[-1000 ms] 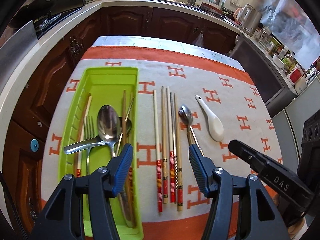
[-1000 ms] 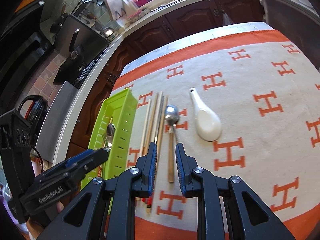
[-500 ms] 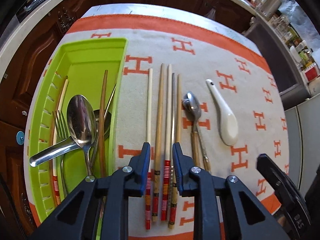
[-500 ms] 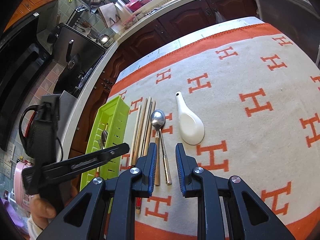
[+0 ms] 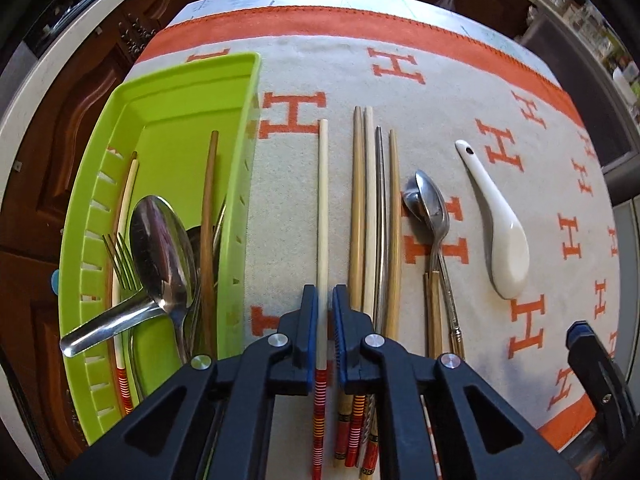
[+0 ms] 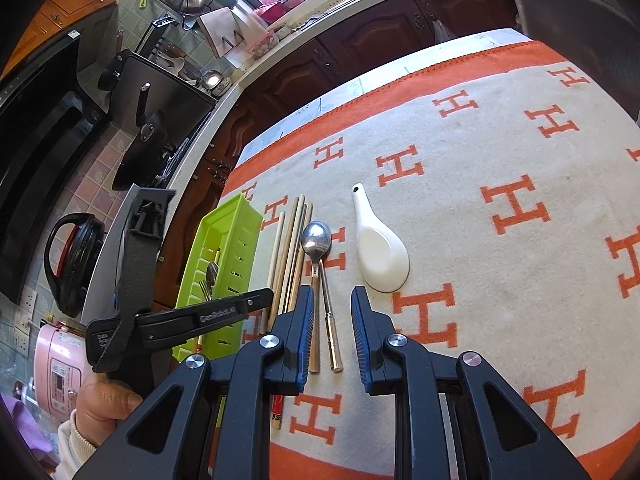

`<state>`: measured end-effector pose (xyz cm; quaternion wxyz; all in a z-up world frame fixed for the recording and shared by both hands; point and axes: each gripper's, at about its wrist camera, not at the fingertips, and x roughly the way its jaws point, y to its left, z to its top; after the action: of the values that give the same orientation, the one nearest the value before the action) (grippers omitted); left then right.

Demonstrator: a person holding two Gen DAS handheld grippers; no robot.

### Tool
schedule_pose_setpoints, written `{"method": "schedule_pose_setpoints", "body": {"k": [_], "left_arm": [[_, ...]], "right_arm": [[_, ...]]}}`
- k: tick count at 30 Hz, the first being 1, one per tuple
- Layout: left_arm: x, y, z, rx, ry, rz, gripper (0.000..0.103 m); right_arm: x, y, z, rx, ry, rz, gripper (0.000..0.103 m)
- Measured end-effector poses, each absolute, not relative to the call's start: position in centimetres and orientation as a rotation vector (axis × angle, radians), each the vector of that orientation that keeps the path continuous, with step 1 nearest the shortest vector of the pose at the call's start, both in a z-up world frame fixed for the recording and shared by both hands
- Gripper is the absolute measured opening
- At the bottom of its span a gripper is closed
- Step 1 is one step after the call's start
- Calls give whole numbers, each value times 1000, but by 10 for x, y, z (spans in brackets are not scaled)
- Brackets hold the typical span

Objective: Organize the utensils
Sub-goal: 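Grasp a red-striped chopstick with the left tool while the right tool grasps another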

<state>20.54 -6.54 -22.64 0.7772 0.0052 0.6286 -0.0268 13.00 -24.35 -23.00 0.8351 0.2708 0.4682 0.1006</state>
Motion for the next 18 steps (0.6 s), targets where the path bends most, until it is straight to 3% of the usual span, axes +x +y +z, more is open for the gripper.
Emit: {"method": "schedule_pose_setpoints", "body": {"k": [18], "left_arm": [[203,-102,-230,-27,1358,-180,11]], "right_arm": [[130,-239,-230,569,996,220,19]]}}
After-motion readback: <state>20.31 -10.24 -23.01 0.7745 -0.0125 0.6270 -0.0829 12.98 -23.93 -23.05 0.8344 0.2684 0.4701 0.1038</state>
